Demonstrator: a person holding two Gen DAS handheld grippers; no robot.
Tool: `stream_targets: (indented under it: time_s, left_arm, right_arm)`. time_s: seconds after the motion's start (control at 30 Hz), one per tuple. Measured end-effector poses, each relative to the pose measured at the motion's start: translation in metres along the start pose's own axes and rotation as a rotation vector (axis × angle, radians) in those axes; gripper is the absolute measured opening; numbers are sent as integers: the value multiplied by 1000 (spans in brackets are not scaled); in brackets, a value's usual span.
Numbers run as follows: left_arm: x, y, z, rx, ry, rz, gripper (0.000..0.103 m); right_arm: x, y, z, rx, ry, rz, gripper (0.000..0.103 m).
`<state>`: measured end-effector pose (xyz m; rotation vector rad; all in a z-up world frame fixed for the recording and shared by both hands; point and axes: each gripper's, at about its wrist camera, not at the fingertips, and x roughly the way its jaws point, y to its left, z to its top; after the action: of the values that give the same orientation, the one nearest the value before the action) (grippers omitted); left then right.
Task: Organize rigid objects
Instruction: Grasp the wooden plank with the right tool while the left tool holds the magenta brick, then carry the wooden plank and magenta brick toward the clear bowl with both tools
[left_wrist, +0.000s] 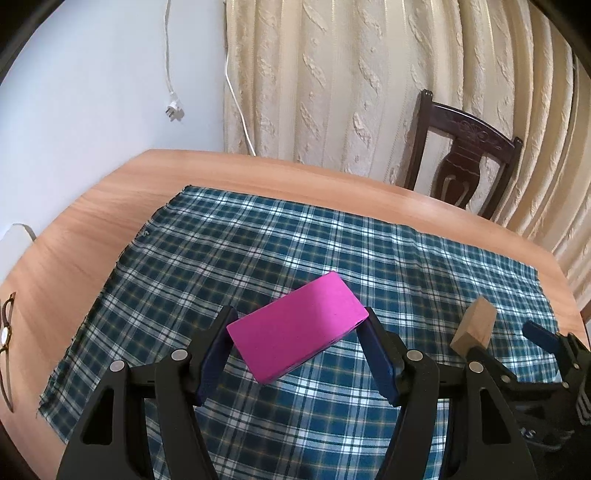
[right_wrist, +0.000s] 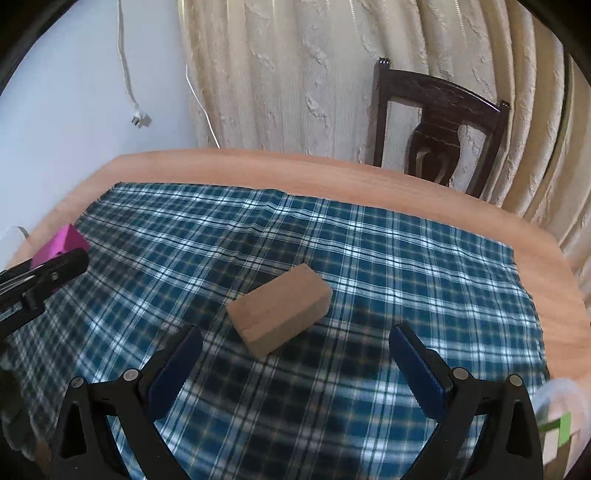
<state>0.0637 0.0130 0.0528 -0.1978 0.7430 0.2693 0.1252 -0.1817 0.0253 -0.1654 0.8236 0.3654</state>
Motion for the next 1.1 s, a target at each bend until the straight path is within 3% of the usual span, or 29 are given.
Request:
stream_targets:
  time_s: [0.37, 0.6, 0.8, 1.1]
  left_arm:
    - [3, 1, -1, -7, 19, -7, 67]
    - [4, -2, -3, 1, 30, -20, 67]
    - [3, -3, -4, 1, 31, -20, 67]
    - [2, -5, -5, 7, 28, -24, 67]
  right_arm:
    - [30, 7, 13, -29, 51, -25, 100]
    - [39, 6, 16, -28, 77, -20, 90]
    - [38, 7, 19, -19, 78, 8, 69]
    - [26, 5, 8, 44, 58, 24, 69]
